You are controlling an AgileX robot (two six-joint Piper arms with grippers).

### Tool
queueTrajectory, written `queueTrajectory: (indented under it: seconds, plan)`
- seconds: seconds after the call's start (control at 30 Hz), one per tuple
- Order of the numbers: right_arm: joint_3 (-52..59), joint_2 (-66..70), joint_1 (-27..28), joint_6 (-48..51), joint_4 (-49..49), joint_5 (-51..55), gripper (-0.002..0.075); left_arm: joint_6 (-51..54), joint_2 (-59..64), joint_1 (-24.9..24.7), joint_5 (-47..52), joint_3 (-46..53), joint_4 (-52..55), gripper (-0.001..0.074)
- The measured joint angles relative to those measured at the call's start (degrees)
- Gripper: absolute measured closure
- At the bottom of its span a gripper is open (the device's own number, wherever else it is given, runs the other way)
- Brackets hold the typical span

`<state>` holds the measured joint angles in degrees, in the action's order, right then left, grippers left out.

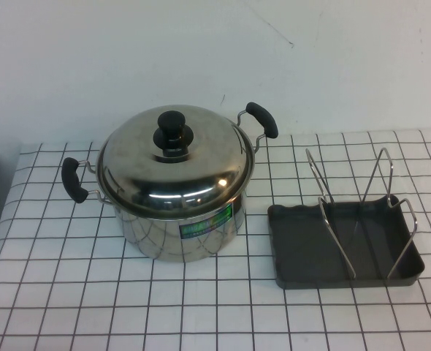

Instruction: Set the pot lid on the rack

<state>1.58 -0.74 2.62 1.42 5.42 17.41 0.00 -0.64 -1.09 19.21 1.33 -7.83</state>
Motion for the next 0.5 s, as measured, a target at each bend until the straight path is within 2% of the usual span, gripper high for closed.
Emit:
queueTrajectory:
  seconds: [0.5]
  plan:
    - [0.0, 0.0, 0.0, 0.9, 1.3, -3.4, 0.0729, 0.0, 0.0, 0.0, 0.0, 0.0, 0.0, 0.0738]
